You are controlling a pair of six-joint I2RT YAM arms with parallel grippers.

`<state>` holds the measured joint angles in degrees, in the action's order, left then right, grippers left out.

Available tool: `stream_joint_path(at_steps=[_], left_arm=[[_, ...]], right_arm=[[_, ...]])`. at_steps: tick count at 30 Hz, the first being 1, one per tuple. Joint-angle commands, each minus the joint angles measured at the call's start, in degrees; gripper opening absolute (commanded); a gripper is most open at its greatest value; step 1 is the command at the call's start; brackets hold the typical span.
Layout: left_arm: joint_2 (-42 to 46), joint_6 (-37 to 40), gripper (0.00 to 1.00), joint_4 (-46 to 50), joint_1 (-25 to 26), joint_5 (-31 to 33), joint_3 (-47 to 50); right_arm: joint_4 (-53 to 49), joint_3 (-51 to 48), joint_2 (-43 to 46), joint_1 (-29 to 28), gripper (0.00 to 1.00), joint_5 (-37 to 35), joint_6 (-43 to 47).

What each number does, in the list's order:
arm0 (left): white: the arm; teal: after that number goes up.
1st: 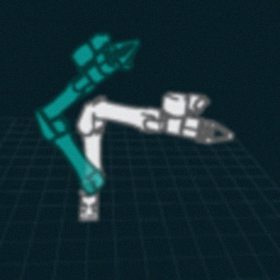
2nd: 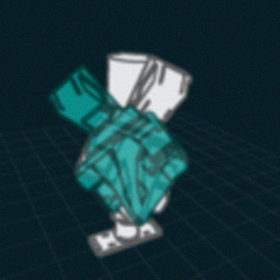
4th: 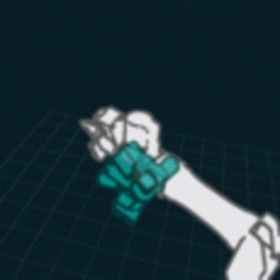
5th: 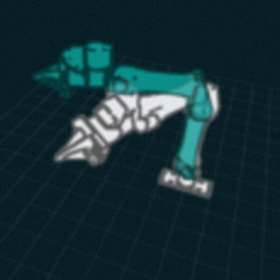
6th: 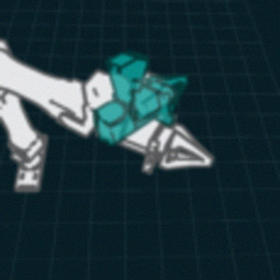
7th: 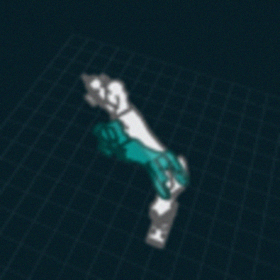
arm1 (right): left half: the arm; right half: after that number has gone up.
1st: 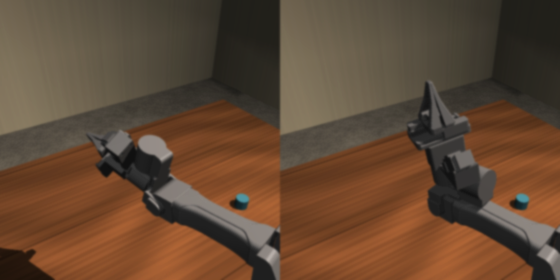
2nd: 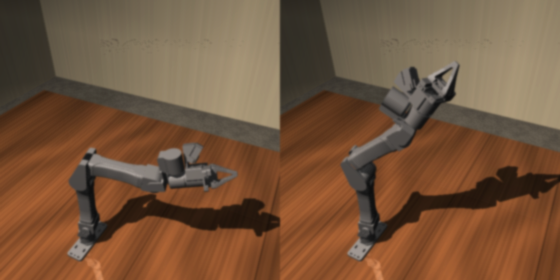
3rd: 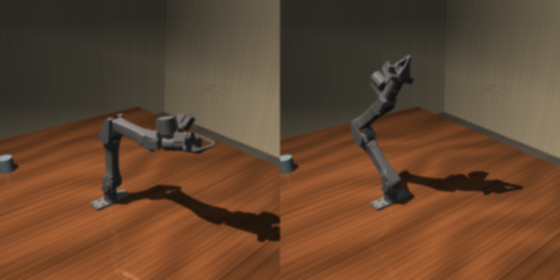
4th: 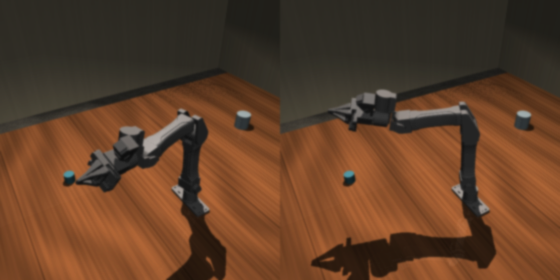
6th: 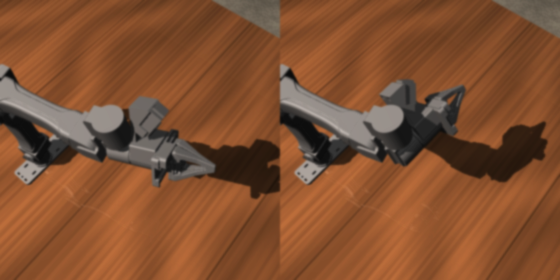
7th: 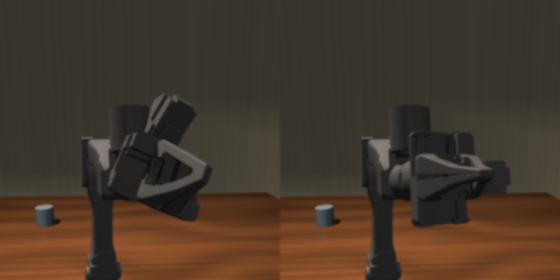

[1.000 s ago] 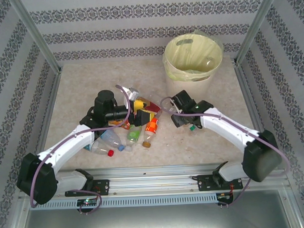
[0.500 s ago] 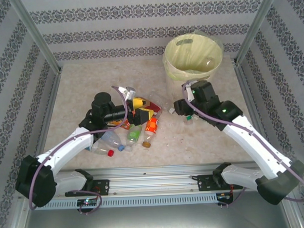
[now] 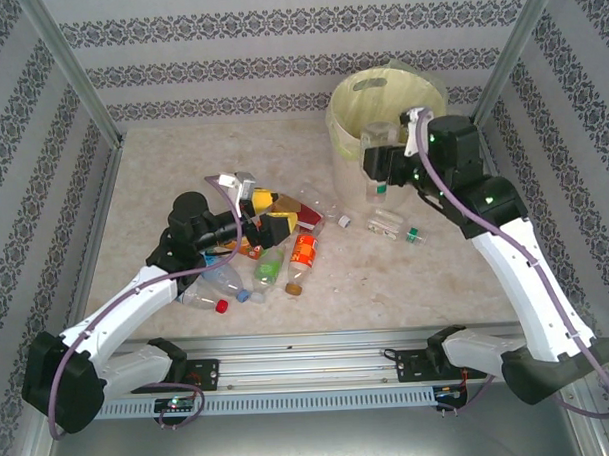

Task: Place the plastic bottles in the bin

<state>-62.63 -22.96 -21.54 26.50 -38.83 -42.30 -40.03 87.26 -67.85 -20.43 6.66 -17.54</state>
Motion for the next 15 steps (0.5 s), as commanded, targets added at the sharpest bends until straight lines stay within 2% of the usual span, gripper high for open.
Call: stream_joint_path(at_steps=[1, 8, 15], left_arm=[[1.75, 0.81, 1.0, -2.68, -0.89, 1.43, 0.61], [2.02, 1.42, 1.0, -2.03, -1.27, 1.2, 0.38], [2.1, 2.92, 1.0, 0.4, -1.27, 1.72, -0.47]], right_arm=[[1.44, 5.92, -2.41, 1.68, 0.62, 3.1, -0.89], [1.66, 17.76, -10.63, 5.22, 0.61, 3.88, -1.26], [0.46, 29.06, -20.63, 8.27, 0.61, -0.37, -2.54]])
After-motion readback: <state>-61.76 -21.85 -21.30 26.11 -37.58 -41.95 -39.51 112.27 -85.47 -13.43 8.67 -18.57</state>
